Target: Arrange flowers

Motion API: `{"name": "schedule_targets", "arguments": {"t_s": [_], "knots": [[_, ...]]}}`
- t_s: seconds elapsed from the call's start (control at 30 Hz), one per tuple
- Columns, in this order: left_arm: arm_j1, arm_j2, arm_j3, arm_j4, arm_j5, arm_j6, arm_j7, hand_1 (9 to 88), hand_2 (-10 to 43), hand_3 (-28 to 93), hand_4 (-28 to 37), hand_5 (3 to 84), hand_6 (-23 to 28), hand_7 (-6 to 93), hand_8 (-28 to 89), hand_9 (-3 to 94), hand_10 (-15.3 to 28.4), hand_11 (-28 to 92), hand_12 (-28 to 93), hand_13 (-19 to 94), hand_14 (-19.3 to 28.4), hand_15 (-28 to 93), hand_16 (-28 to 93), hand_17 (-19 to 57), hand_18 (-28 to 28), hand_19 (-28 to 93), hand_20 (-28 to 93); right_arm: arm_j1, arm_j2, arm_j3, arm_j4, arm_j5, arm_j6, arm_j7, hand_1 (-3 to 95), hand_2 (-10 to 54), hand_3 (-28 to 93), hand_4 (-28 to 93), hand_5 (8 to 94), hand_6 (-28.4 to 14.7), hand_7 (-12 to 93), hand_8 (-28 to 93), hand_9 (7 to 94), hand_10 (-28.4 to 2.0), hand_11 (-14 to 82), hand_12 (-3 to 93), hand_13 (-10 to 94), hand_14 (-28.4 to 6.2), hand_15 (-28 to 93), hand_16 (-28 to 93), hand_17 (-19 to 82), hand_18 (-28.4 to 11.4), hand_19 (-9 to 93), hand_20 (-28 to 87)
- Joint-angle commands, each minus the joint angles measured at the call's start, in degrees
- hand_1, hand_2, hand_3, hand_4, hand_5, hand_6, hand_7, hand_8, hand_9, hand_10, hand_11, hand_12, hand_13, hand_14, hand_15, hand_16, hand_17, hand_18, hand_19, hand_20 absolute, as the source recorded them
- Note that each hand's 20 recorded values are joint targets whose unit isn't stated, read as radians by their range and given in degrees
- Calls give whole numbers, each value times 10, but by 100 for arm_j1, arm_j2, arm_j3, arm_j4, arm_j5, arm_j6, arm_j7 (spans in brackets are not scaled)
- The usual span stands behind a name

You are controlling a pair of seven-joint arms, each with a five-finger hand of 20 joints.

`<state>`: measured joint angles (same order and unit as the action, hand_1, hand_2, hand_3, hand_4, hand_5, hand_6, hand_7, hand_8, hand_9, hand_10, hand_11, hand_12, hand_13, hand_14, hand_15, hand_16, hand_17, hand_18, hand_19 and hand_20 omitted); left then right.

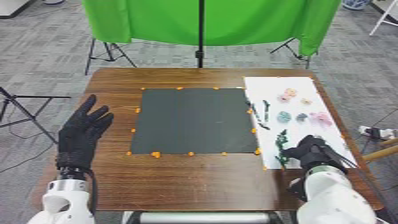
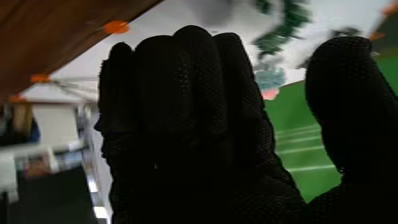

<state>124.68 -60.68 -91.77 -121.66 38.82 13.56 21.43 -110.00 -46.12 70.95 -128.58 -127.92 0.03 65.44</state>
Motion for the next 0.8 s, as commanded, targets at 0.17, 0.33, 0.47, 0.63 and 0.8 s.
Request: {"name": "schedule_targets", "arguments": {"t_s": [0.17, 0.33, 0.47, 0.63, 0.8], "knots": [[52, 26, 3, -13, -35, 44, -13, 235, 55, 822, -262, 358, 75, 73, -78, 338, 198, 232, 101, 202, 269, 558, -111, -90, 284, 549, -21, 877, 153, -1008, 561, -1007, -187, 218, 320, -63, 717, -232, 628, -58, 289, -148, 670, -171, 528, 207, 676, -128, 708, 146, 407, -217, 931, -35], [68, 45, -5, -17, -47, 54, -22, 235, 54, 823, -262, 358, 76, 74, -79, 339, 198, 232, 101, 203, 270, 558, -111, -90, 284, 549, -21, 1136, 34, -1387, 779, -1088, -306, 155, 325, -73, 715, -232, 632, -58, 297, -150, 673, -171, 530, 207, 680, -125, 706, 147, 410, -217, 932, -35], [66, 16, -15, -18, -36, 45, -53, 235, 55, 822, -262, 357, 76, 74, -79, 339, 197, 233, 101, 204, 270, 559, -111, -90, 284, 549, -21, 1367, -50, -1734, 1053, -1219, -610, 192, 334, -78, 713, -232, 640, -56, 312, -151, 678, -170, 533, 208, 684, -124, 706, 148, 415, -218, 932, -31], [100, 109, 11, -21, -112, 109, 32, 236, 55, 820, -263, 358, 76, 74, -79, 338, 198, 232, 101, 204, 270, 559, -112, -90, 284, 549, -21, 1494, -37, -2086, 1253, -1296, -719, 35, 392, -94, 704, -247, 686, -44, 383, -104, 713, -158, 546, 215, 720, -110, 710, 167, 435, -217, 932, 32], [136, 134, 3, -44, -135, 150, 70, 236, 55, 821, -261, 357, 76, 74, -78, 339, 198, 232, 100, 204, 270, 560, -112, -90, 284, 549, -20, 1444, -36, -2132, 1314, -1357, -658, -123, 528, -95, 662, -276, 766, -34, 433, 44, 804, -124, 536, 224, 785, -85, 707, 200, 480, -208, 932, 141]]}}
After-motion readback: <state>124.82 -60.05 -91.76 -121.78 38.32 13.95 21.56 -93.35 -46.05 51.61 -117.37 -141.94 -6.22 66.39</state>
